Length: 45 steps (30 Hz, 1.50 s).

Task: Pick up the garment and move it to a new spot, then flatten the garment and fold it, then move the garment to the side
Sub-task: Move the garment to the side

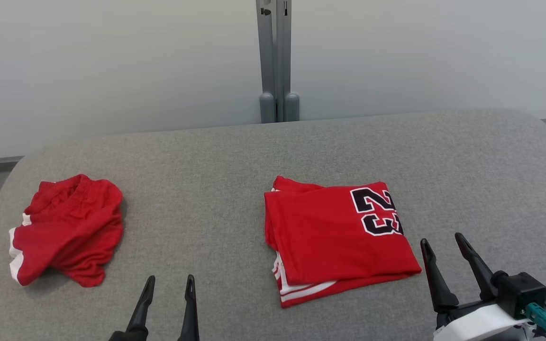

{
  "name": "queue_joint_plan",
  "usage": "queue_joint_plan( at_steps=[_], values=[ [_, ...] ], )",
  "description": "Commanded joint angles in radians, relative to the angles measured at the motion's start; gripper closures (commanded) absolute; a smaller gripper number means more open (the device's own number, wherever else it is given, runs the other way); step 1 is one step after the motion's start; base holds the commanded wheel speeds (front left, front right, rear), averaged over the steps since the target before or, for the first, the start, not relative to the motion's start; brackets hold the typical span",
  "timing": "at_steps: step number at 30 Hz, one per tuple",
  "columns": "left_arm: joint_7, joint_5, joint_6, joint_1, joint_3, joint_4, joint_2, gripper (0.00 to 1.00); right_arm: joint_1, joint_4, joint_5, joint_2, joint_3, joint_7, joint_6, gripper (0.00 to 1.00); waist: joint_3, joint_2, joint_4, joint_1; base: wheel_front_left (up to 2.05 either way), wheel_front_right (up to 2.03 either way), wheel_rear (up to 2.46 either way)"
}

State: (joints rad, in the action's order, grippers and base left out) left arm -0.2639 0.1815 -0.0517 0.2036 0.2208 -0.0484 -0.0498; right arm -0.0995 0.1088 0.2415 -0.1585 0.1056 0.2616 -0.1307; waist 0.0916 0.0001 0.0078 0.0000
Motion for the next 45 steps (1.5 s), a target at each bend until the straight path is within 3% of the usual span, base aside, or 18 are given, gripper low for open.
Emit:
queue_joint_plan(
  at_steps=[1,45],
  values=[
    [0.000,0.003,-0.003,0.009,-0.004,0.003,-0.002,0.00,-0.017,0.004,-0.005,-0.003,0.001,0.004,0.000,0.00,0.004,-0.0001,0.004,0.0000,0.00,0.00,0.00],
    [0.000,-0.015,0.005,0.003,-0.008,0.028,-0.002,0.00,-0.013,0.001,0.000,0.004,0.002,0.004,0.000,0.00,-0.002,-0.0001,0.021,0.0000,0.00,0.00,0.00]
  ],
)
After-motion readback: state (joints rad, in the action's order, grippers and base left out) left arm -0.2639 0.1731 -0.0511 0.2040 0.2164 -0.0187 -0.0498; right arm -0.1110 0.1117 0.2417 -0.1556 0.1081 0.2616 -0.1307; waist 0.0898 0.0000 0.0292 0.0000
